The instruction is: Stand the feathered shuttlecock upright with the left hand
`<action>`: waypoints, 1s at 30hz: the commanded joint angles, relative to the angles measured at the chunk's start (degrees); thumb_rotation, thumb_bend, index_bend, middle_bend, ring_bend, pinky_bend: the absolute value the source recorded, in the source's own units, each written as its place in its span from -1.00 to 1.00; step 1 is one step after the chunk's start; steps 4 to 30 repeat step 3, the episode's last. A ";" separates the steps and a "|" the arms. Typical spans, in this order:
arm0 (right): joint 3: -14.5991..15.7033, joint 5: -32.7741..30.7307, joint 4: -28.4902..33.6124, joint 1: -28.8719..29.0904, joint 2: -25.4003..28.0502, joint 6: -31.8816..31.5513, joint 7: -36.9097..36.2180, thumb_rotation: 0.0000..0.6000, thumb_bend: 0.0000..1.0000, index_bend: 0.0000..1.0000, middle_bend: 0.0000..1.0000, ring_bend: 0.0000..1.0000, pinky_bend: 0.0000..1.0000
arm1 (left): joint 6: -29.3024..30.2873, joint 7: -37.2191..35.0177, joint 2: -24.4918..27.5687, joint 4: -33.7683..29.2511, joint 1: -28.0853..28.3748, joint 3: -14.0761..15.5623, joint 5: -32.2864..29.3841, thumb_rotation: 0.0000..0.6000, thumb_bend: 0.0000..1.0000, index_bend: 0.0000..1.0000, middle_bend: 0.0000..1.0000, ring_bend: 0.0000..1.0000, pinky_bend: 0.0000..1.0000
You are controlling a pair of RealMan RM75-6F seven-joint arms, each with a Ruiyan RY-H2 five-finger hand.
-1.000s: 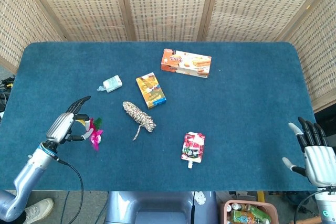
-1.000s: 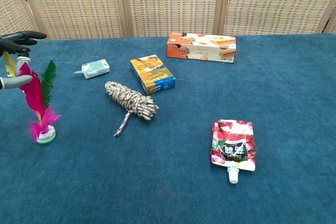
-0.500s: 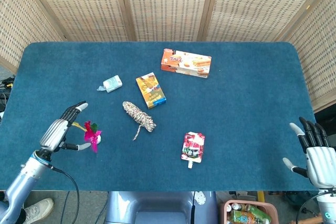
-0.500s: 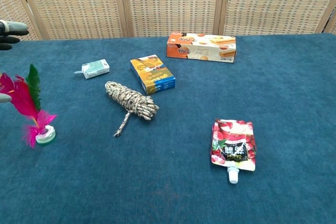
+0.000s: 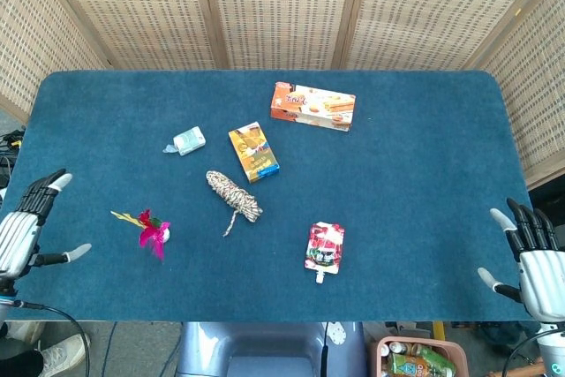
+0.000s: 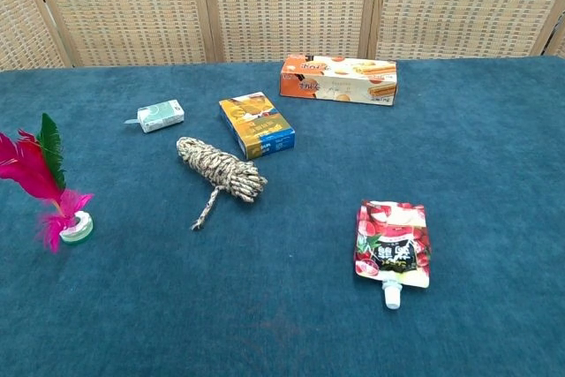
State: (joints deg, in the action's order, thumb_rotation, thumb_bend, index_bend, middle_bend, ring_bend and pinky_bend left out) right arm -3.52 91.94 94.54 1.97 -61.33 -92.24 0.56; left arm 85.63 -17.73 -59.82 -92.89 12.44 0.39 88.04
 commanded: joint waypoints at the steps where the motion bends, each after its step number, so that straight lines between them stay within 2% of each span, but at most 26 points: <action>1: -0.04 0.01 -0.01 -0.09 0.01 -0.15 0.18 1.00 -1.00 -1.00 -1.00 -1.00 -1.00 | 4.77 24.23 2.84 -8.51 -6.63 0.59 -9.66 1.00 -1.00 -1.00 -1.00 -1.00 -1.00; 3: -0.05 -0.02 -0.03 -0.14 0.02 -0.19 0.26 1.00 -1.00 -1.00 -1.00 -1.00 -1.00 | 5.43 25.82 2.72 -10.44 -7.39 0.75 -9.91 1.00 -1.00 -1.00 -1.00 -1.00 -1.00; 30: -0.05 -0.02 -0.03 -0.14 0.02 -0.19 0.26 1.00 -1.00 -1.00 -1.00 -1.00 -1.00 | 5.43 25.82 2.72 -10.44 -7.39 0.75 -9.91 1.00 -1.00 -1.00 -1.00 -1.00 -1.00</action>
